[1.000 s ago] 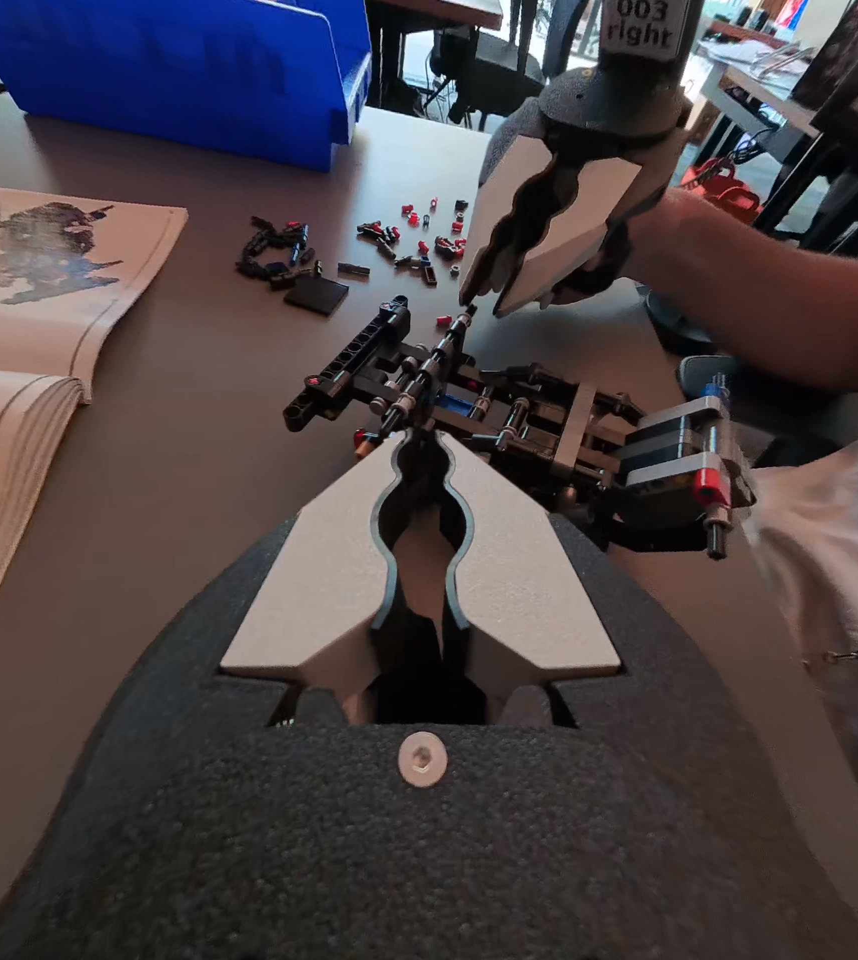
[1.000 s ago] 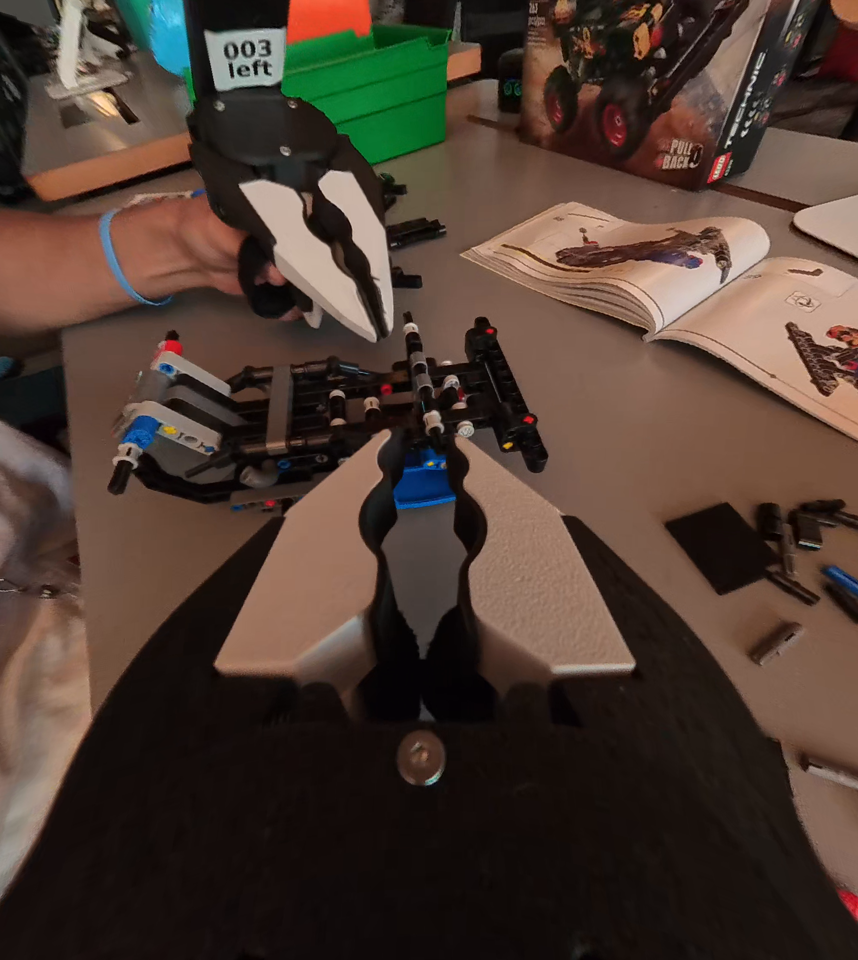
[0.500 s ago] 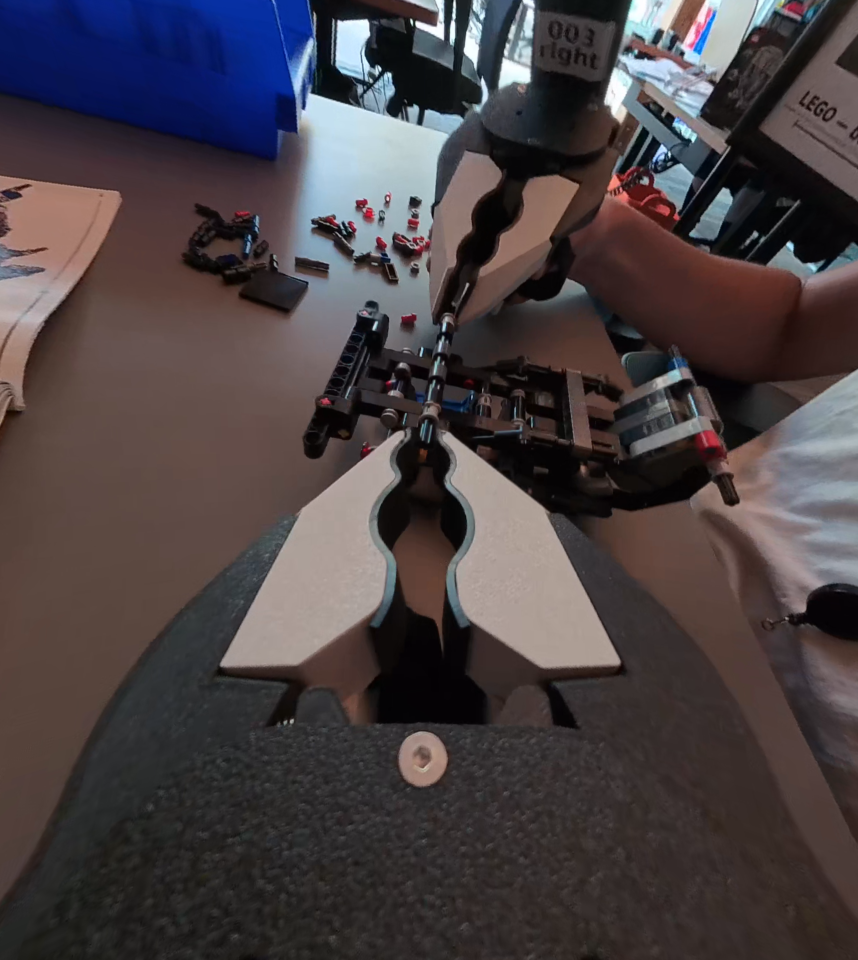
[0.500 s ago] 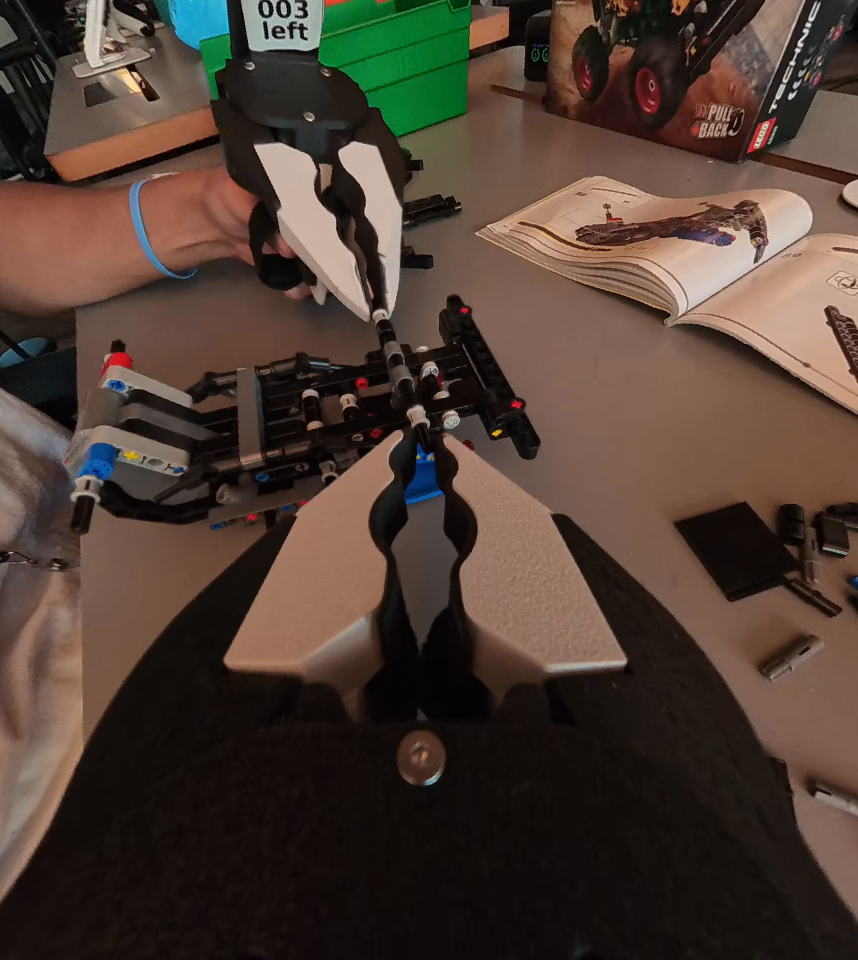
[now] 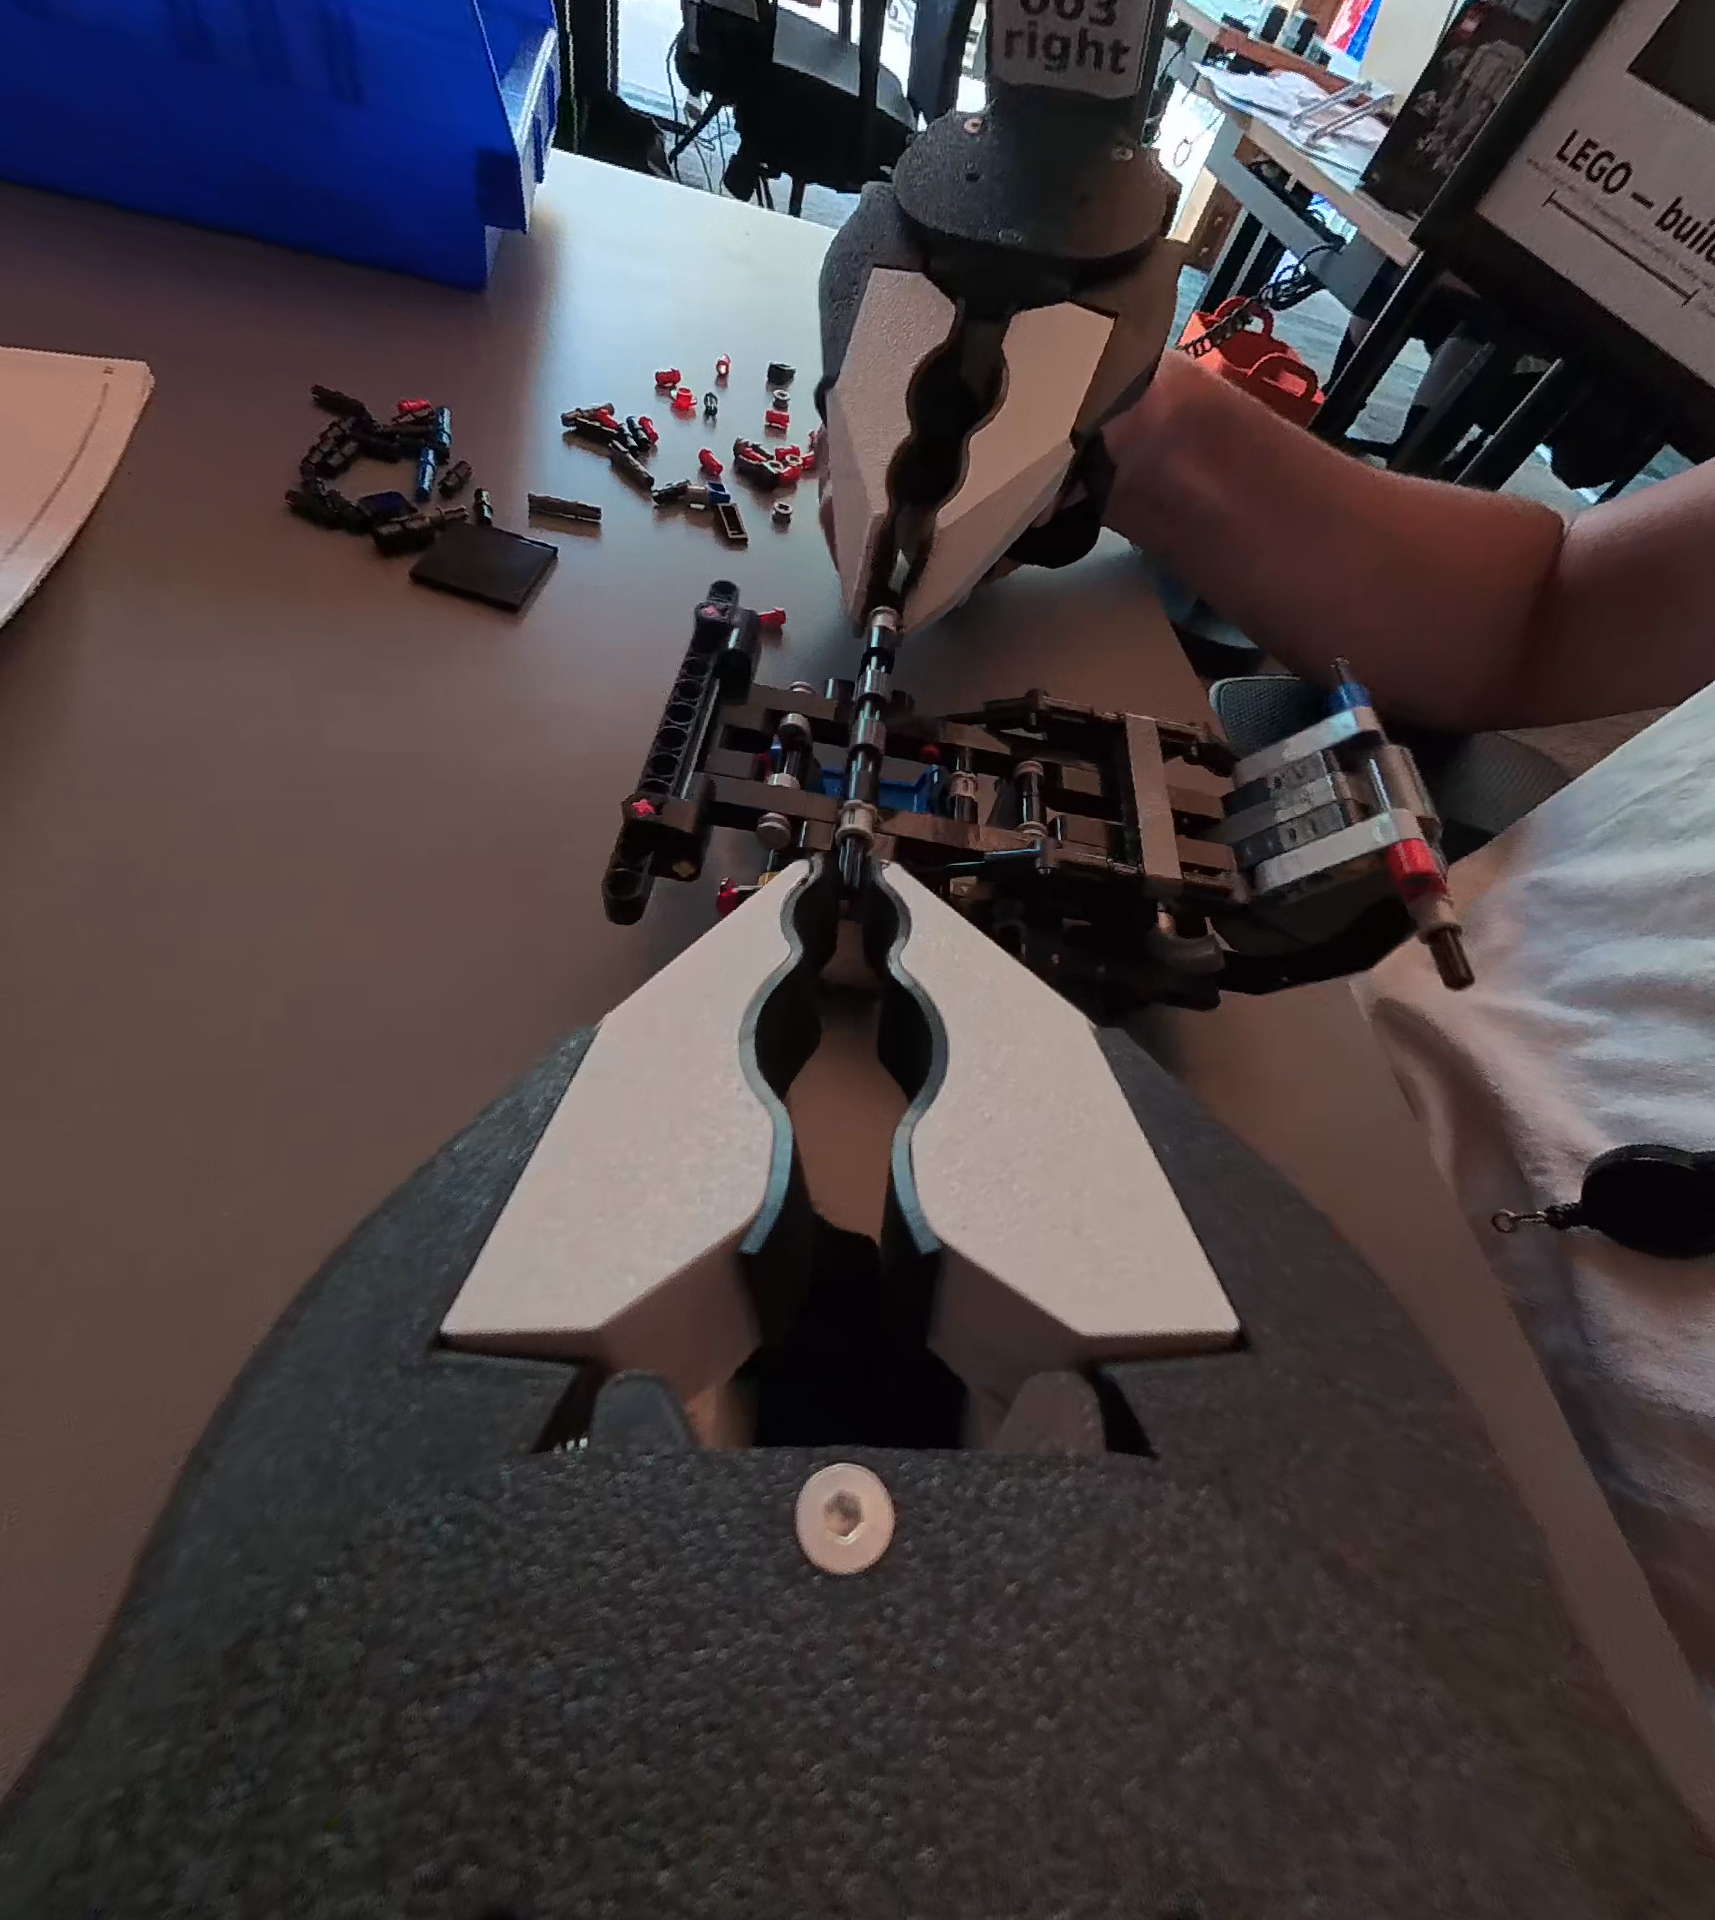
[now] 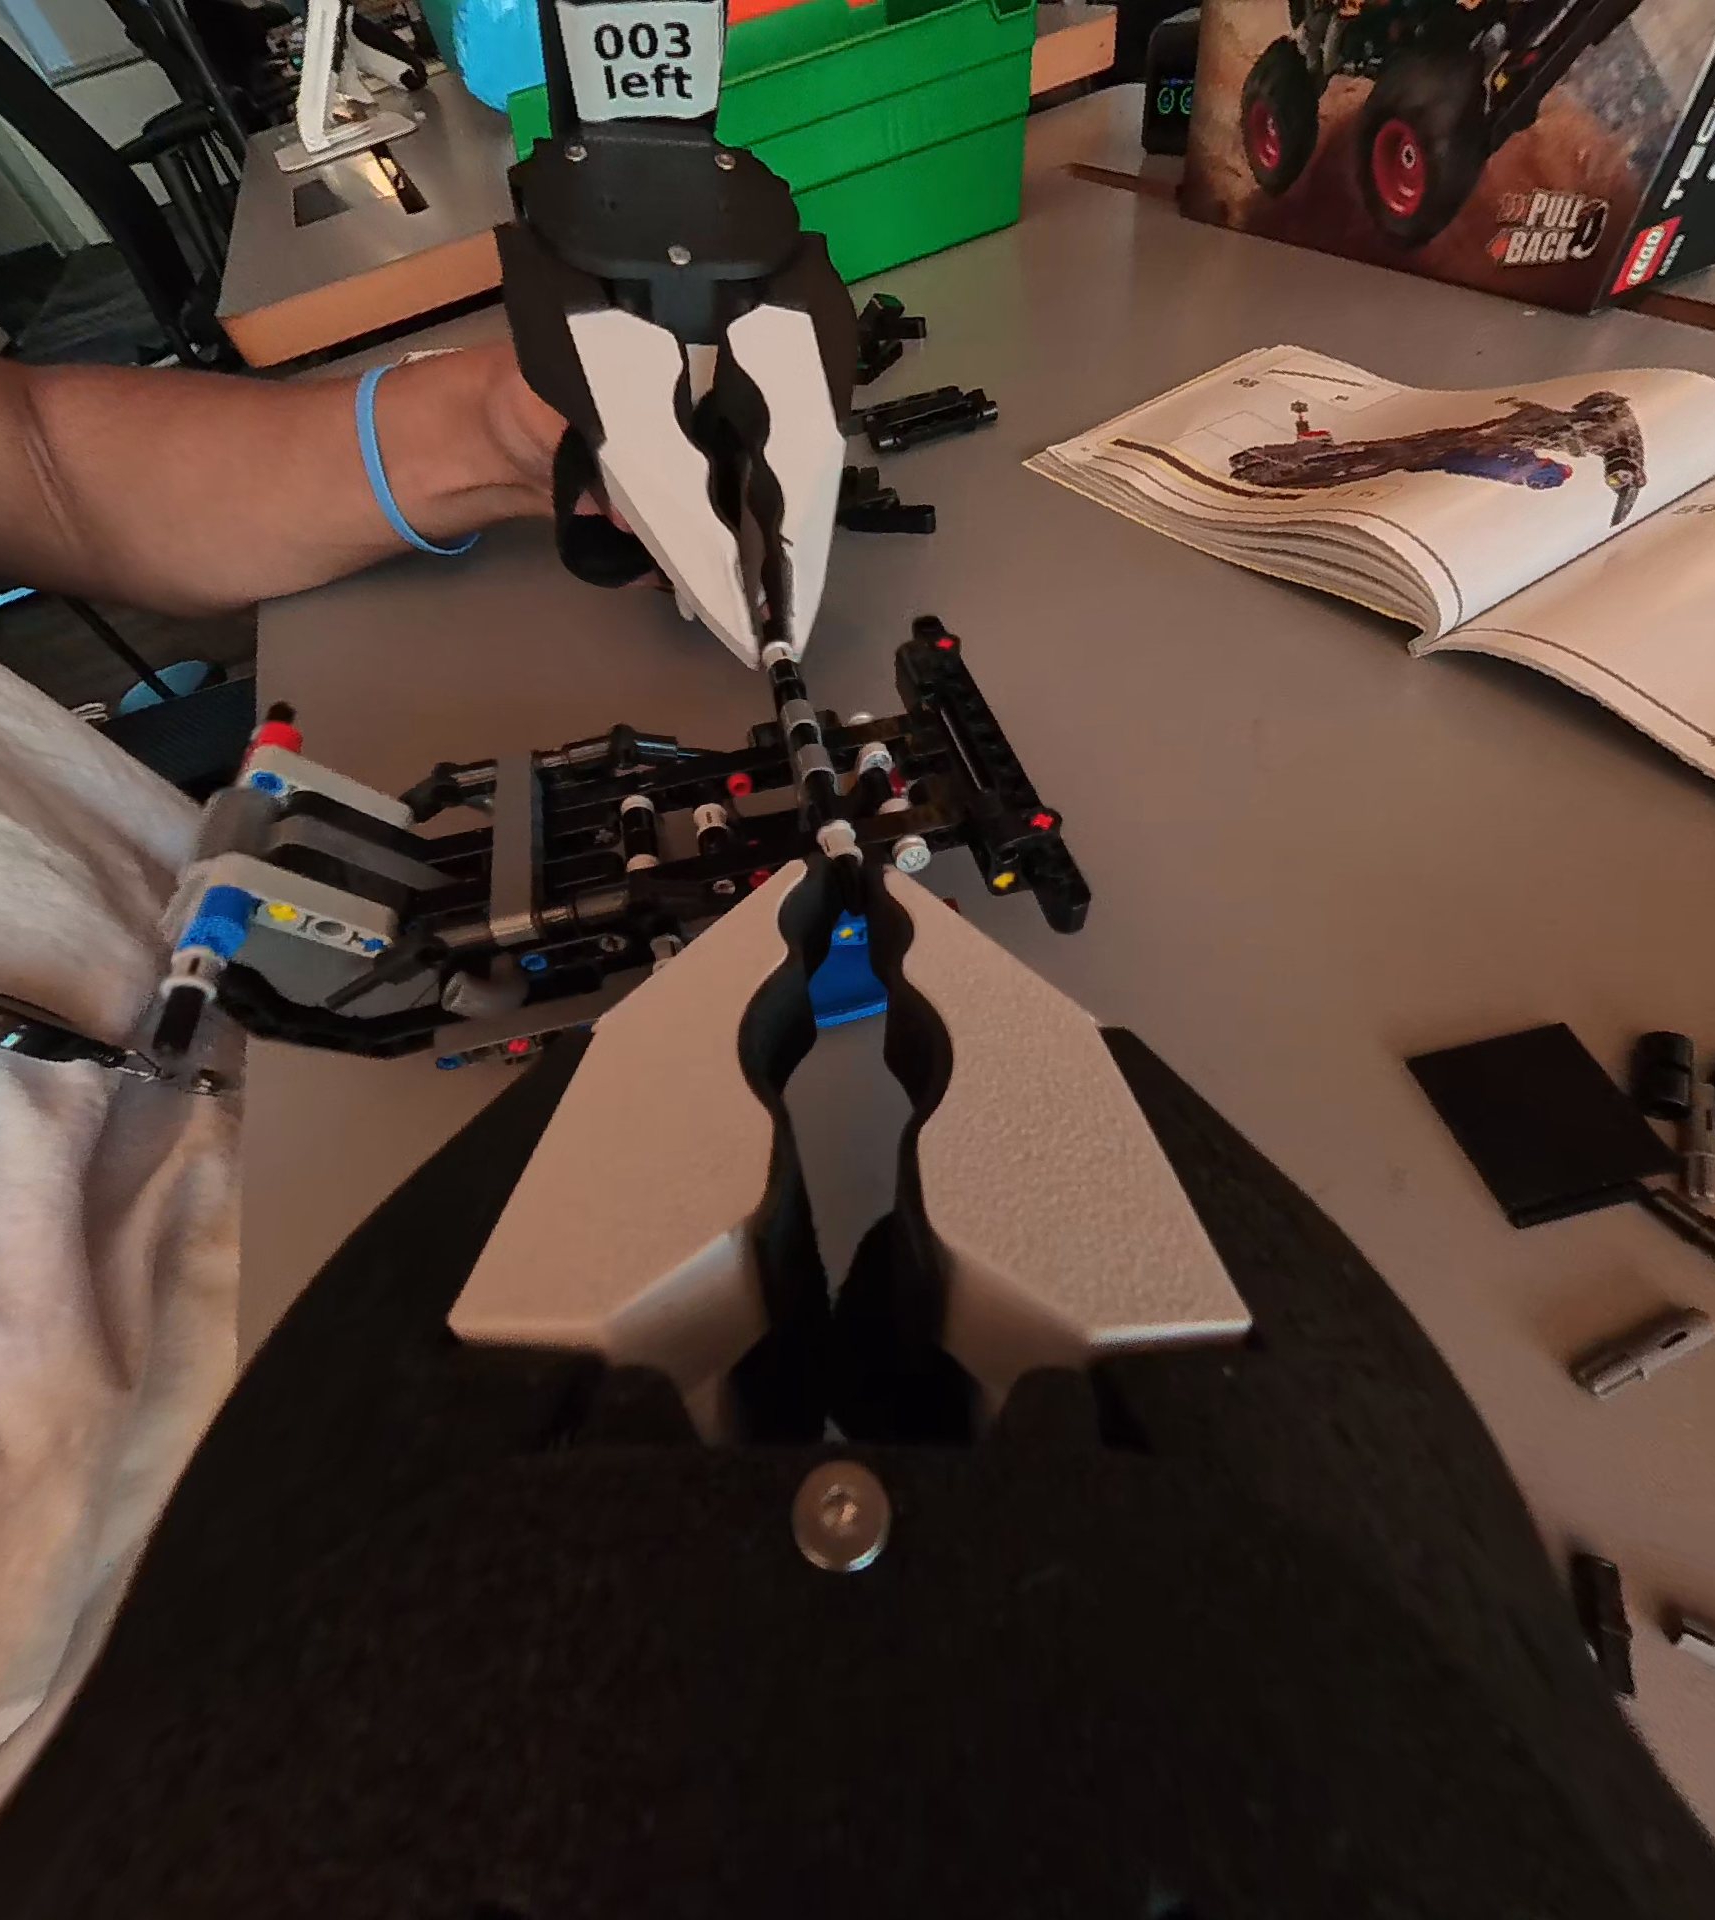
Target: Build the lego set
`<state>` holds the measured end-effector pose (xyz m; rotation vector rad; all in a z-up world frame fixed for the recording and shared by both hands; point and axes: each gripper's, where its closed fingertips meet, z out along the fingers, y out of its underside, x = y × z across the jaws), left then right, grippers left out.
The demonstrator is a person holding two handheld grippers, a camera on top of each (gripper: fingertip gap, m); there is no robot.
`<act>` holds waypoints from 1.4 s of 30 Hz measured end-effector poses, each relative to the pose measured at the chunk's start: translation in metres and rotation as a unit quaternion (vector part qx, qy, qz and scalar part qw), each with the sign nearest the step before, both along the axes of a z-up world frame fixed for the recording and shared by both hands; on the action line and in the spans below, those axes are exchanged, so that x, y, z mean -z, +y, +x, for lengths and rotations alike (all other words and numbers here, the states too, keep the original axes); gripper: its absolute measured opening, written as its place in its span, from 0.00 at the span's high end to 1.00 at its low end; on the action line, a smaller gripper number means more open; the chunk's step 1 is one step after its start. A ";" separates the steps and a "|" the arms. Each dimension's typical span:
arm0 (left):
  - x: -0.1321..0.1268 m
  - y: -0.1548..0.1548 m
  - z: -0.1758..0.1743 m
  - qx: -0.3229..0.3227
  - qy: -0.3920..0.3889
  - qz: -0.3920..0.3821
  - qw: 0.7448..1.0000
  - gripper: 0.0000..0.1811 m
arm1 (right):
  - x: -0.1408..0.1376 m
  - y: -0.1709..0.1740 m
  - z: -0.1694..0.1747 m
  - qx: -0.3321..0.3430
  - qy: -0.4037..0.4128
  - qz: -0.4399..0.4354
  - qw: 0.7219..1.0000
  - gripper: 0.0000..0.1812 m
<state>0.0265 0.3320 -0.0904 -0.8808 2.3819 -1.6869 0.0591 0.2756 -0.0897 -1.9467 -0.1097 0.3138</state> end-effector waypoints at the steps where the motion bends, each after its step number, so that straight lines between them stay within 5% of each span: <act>1: 0.000 0.000 0.000 -0.001 -0.001 0.001 1.000 0.99 | 0.000 -0.001 -0.001 -0.004 0.000 0.000 1.000 0.97; 39: 0.000 -0.005 0.005 -0.014 -0.013 0.015 1.000 0.98 | 0.001 -0.007 0.004 0.019 -0.006 -0.006 1.000 0.95; 42: -0.004 -0.003 0.004 -0.013 -0.013 0.003 1.000 0.88 | -0.005 -0.017 0.014 0.056 -0.014 0.003 0.998 0.88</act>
